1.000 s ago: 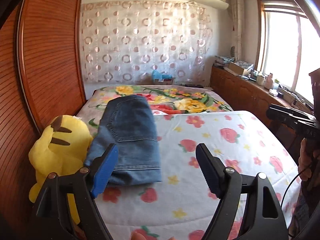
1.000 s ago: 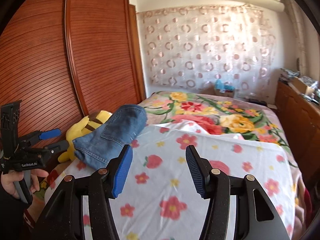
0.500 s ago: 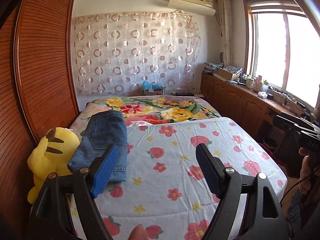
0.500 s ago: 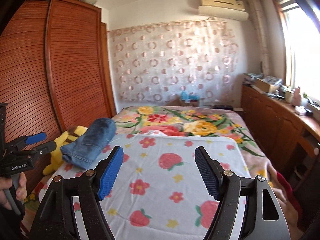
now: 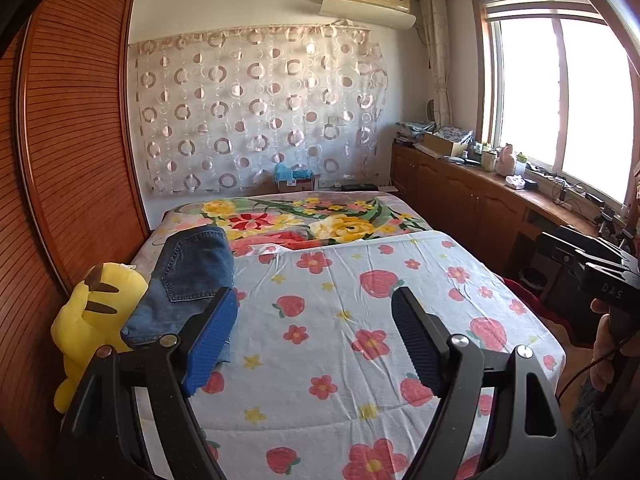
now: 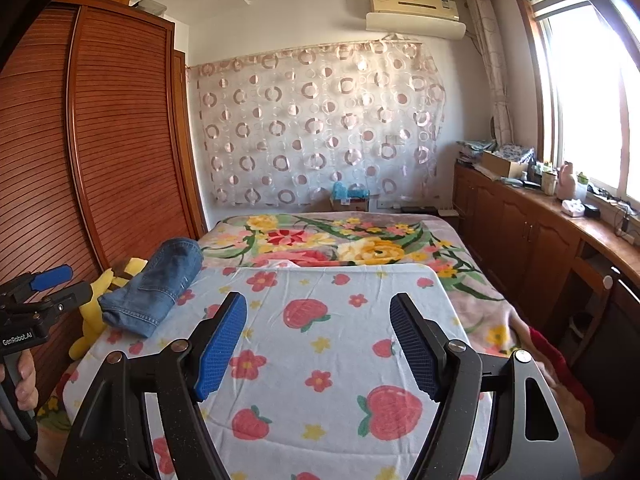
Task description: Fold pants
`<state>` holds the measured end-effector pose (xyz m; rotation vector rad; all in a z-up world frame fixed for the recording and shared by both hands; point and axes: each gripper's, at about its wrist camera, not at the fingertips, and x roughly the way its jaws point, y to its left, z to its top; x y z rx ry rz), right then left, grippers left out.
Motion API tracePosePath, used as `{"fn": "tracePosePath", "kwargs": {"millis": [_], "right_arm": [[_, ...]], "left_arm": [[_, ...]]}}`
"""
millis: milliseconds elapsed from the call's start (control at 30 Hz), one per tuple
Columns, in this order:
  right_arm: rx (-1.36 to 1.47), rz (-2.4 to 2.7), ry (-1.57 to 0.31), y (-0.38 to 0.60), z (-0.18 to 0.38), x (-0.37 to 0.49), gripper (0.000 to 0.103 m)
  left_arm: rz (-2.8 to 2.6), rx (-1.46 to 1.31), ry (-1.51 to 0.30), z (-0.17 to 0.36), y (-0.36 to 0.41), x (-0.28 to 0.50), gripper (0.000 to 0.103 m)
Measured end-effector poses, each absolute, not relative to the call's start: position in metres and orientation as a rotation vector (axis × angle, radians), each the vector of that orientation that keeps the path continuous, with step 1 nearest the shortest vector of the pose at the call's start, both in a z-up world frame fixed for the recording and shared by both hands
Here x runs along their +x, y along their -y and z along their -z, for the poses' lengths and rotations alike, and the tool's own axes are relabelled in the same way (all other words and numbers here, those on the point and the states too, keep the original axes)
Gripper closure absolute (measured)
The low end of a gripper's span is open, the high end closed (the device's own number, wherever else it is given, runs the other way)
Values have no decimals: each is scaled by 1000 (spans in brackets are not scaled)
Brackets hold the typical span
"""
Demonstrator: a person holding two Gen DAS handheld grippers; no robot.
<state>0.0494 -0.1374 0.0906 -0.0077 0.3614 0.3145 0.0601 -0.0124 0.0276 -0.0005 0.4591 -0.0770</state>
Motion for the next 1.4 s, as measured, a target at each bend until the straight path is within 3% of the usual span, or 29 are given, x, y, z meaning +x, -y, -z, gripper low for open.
{"fn": "tracePosePath", "kwargs": {"millis": [1400], "right_arm": [[-6, -333, -349, 154, -85, 56, 27]], "left_arm": [[68, -6, -445, -30, 17, 55, 23]]}}
